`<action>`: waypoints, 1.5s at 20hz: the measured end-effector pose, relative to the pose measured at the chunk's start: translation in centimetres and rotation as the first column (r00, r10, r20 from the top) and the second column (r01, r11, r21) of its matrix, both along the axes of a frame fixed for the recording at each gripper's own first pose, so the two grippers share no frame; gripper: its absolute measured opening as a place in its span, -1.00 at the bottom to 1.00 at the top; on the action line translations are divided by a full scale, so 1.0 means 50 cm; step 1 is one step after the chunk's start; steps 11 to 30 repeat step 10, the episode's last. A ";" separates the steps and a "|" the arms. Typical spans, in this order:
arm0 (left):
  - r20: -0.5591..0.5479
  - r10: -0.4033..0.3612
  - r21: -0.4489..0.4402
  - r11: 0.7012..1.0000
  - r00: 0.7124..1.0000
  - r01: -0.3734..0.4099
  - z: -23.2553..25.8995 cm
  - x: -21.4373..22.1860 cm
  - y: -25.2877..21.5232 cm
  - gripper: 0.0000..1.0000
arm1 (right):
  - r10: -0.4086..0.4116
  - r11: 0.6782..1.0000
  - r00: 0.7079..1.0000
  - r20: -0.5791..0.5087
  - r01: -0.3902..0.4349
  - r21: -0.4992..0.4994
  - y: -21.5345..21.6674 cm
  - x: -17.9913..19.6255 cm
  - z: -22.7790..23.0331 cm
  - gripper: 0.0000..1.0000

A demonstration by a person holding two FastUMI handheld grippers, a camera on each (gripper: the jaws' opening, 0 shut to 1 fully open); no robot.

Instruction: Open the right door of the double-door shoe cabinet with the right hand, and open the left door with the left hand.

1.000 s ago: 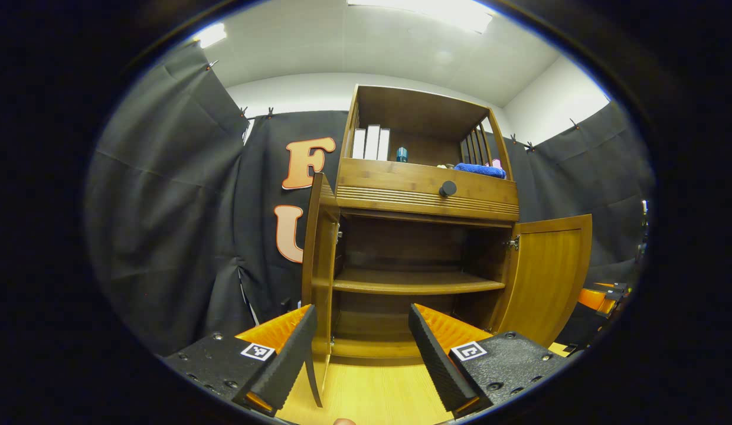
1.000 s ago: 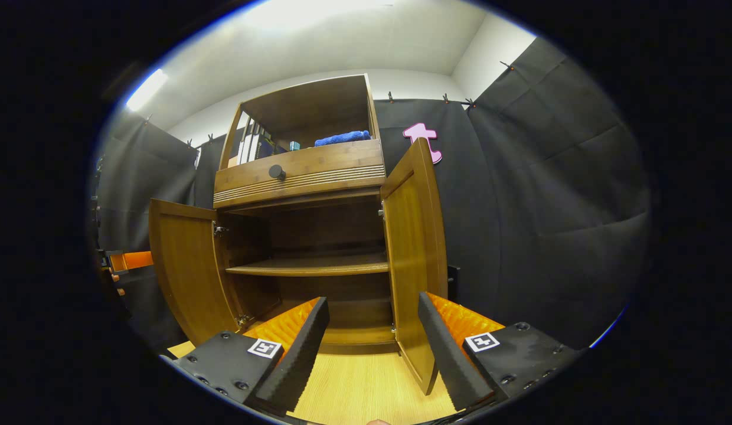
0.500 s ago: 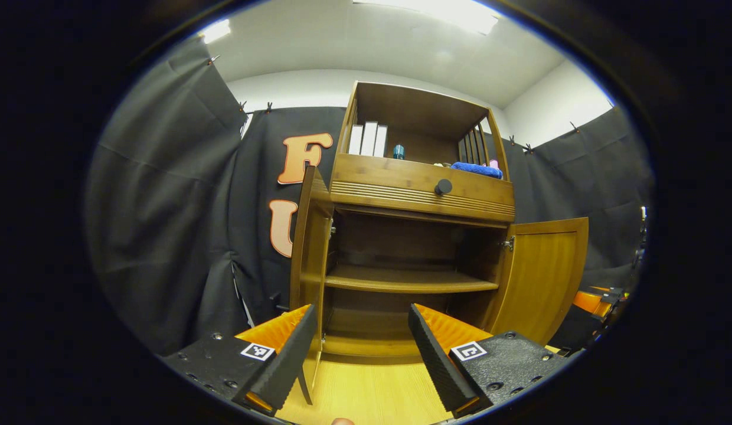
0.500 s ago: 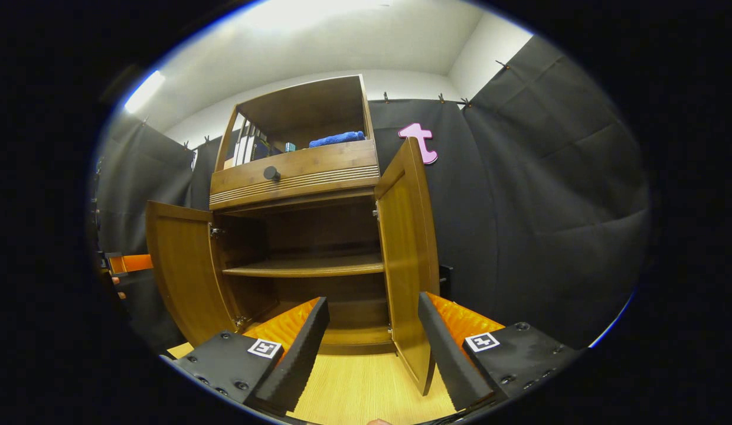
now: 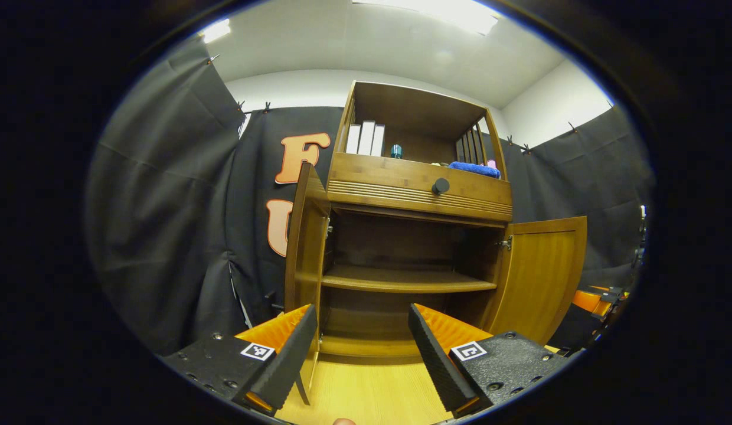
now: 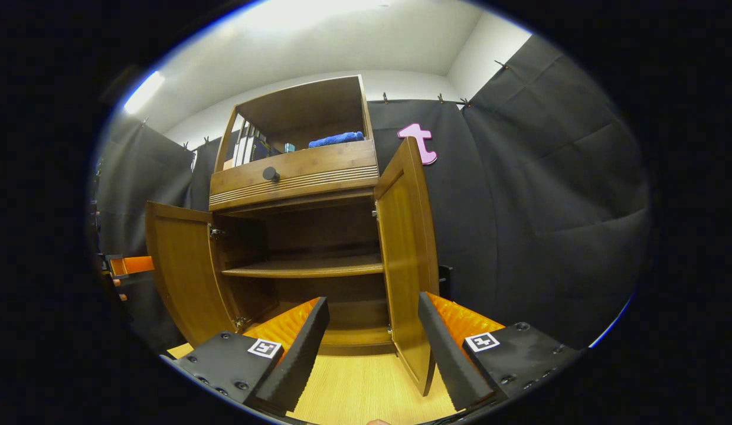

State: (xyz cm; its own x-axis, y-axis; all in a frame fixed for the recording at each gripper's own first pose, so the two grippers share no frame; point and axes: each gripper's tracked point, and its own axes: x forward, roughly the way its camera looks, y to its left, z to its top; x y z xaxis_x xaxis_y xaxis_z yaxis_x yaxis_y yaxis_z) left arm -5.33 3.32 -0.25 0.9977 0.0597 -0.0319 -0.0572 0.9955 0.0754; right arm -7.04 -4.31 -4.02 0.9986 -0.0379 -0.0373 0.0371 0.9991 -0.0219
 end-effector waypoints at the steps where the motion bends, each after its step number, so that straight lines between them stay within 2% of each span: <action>1: 0.000 -0.003 0.002 1.000 1.000 0.003 0.000 0.002 -0.003 0.87 | 0.001 1.000 1.000 -0.002 -0.001 -0.002 0.001 0.000 -0.001 1.00; 3: 0.005 -0.005 0.008 1.000 1.000 0.005 0.001 0.002 -0.006 0.80 | 0.004 1.000 1.000 -0.004 -0.004 -0.003 -0.001 0.000 -0.003 1.00; 4: 0.008 -0.007 0.010 1.000 1.000 0.007 0.002 0.000 -0.008 0.80 | 0.004 1.000 1.000 -0.004 -0.004 -0.003 0.000 -0.001 -0.004 0.95; 5: 0.010 -0.008 0.011 1.000 1.000 0.008 0.002 0.000 -0.010 0.80 | 0.002 1.000 1.000 -0.004 -0.002 -0.003 -0.003 -0.002 -0.005 1.00; 6: 0.011 -0.010 0.011 1.000 1.000 0.010 0.002 0.000 -0.012 0.87 | 0.001 1.000 1.000 -0.005 -0.001 -0.002 -0.006 0.001 -0.004 0.95; 7: 0.012 -0.011 0.012 1.000 1.000 0.011 0.003 0.001 -0.014 0.87 | -0.001 1.000 1.000 -0.004 0.001 0.000 -0.009 0.000 -0.004 1.00; 8: 0.012 -0.012 0.013 1.000 1.000 0.012 0.003 0.001 -0.015 0.80 | -0.004 1.000 1.000 -0.003 0.004 0.003 -0.010 -0.002 -0.002 0.95; 9: 0.014 -0.013 0.016 1.000 1.000 0.013 0.003 0.001 -0.016 0.80 | -0.006 1.000 1.000 -0.001 0.006 0.006 -0.013 -0.002 -0.002 1.00; 30: 0.016 -0.014 0.017 1.000 1.000 0.014 0.003 0.003 -0.018 0.80 | -0.008 1.000 1.000 0.000 0.008 0.009 -0.016 -0.002 -0.002 1.00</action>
